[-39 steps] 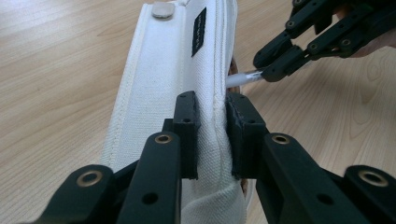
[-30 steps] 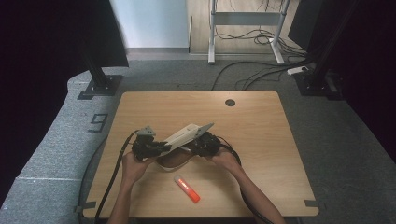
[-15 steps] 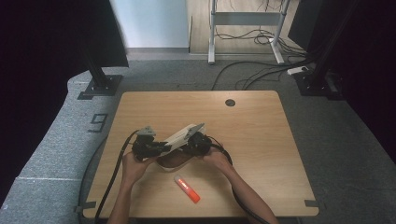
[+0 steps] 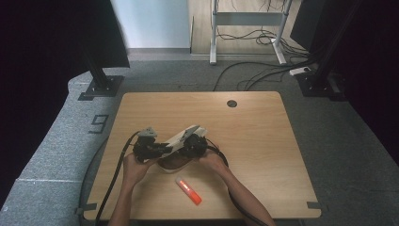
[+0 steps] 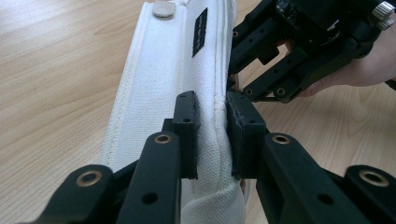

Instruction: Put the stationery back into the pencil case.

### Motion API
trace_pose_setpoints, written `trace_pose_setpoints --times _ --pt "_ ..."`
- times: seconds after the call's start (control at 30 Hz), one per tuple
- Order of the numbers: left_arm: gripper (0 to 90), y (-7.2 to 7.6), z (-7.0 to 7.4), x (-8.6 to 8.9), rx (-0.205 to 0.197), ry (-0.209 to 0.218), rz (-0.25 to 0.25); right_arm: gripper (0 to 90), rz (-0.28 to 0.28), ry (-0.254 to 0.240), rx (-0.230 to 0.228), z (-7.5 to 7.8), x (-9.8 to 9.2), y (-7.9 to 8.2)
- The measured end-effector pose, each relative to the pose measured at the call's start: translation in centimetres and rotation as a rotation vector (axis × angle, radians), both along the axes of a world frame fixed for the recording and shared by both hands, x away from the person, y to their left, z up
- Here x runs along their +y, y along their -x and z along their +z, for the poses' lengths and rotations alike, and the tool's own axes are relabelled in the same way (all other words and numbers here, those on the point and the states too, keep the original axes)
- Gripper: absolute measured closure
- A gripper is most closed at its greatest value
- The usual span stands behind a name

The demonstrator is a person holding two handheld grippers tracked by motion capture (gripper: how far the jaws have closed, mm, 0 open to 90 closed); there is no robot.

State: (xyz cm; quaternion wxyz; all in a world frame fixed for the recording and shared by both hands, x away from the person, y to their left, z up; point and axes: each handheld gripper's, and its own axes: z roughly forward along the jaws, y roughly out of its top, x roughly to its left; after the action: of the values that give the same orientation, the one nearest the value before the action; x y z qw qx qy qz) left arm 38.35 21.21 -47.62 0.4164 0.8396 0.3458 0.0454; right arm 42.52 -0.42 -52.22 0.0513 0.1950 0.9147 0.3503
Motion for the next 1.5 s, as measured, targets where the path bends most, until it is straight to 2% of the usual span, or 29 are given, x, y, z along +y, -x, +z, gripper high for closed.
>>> trace_pose_setpoints --times 0.17,0.4,0.57,0.77,1.0,1.17,1.27,1.5 --pt "74.9 0.0 -0.1 0.0 0.003 0.003 0.000 69.9 0.004 -0.015 0.002 0.6 -0.7 0.4" --pt "74.8 0.0 -0.1 0.1 0.005 0.001 -0.001 69.0 -0.016 -0.018 0.010 0.9 -2.8 1.0" --pt "74.7 0.0 -0.1 0.1 0.005 0.000 -0.003 69.0 -0.047 -0.032 0.022 0.8 -4.8 1.6" --pt "74.7 0.0 -0.1 0.1 0.006 -0.001 -0.003 68.7 -0.060 -0.026 0.031 0.3 -6.3 2.4" --pt "74.6 -0.1 -0.1 0.1 0.006 0.001 -0.004 72.2 -0.071 -0.012 0.042 -0.8 -7.0 2.7" --pt "74.5 -0.1 -0.1 0.1 0.007 0.000 -0.005 80.1 -0.070 -0.011 0.056 -1.3 -7.2 2.6" --pt "74.5 -0.1 -0.1 0.1 0.005 -0.001 -0.005 82.9 -0.070 -0.002 0.051 -1.2 -7.1 2.6" --pt "74.5 0.0 -0.1 0.0 0.005 0.000 -0.005 82.9 -0.081 -0.025 0.007 0.0 -7.0 2.2"
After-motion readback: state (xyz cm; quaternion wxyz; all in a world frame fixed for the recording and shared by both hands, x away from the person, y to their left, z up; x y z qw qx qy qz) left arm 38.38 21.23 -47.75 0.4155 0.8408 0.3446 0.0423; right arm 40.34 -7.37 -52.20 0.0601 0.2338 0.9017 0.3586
